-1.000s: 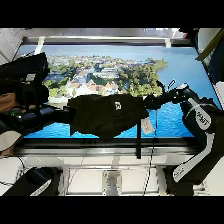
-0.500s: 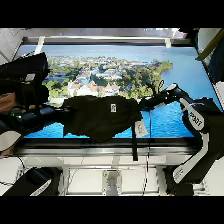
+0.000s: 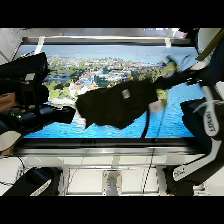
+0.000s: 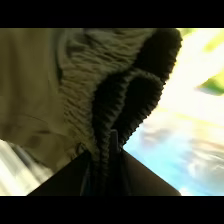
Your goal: Fold the clothes and pants, and hang the long-sleeved shirts on hangers.
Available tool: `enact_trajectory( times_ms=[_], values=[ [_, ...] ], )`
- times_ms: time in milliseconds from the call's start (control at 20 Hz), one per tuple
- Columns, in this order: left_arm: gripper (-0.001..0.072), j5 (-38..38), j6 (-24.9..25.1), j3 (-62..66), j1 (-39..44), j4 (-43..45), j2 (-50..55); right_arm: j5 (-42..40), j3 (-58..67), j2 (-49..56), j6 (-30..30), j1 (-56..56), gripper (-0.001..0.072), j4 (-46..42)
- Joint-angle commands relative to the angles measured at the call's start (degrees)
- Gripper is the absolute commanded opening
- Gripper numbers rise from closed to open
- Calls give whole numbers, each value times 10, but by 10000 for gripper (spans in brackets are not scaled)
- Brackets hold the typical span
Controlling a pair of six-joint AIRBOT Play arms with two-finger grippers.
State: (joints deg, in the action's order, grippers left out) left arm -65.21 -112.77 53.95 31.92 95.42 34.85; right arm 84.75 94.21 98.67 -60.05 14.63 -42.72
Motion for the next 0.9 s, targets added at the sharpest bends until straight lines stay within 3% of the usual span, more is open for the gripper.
enact_trajectory(
  times_ms=[0, 450, 650, 850],
  values=[
    [694, 11, 0, 0, -1, 6, -1, 14, 42, -87, -34, 115, 29, -48],
    [694, 59, 0, 0, -1, 7, 0, 16, -5, -258, -136, 511, 29, -220],
    [694, 59, 0, 0, -1, 7, 0, 32, -149, -284, -155, 578, 28, -346],
    [694, 59, 0, 0, -1, 6, 0, 32, -209, -287, -173, 614, 29, -439]
  ],
)
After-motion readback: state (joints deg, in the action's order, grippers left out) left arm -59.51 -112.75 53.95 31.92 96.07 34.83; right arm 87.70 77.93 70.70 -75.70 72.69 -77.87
